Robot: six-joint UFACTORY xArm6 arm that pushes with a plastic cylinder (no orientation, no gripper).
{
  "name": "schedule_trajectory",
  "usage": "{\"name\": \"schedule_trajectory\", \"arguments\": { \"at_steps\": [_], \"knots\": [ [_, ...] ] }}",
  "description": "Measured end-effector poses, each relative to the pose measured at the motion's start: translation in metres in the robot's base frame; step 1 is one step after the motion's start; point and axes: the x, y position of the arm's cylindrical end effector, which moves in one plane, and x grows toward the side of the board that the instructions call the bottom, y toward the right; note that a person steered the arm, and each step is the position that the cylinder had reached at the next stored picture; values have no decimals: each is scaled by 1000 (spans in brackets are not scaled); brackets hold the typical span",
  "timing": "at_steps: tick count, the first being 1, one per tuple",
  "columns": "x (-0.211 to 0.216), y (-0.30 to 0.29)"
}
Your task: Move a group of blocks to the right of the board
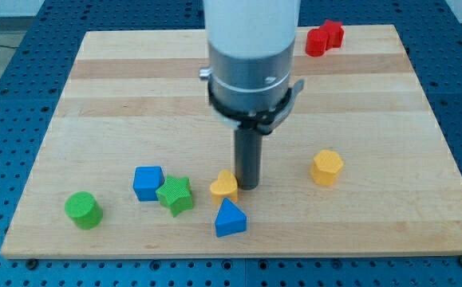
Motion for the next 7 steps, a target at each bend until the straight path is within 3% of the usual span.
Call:
{"name": "schedule_trajectory", "arguments": {
  "at_steps": [1,2,3,4,5,6,7],
  "knots": [
    [-27,-36],
    [-44,-113],
    [-19,-149],
    [1,-105],
    [-21,-149],
    [-23,-238],
    [44,-260]
  ]
}}
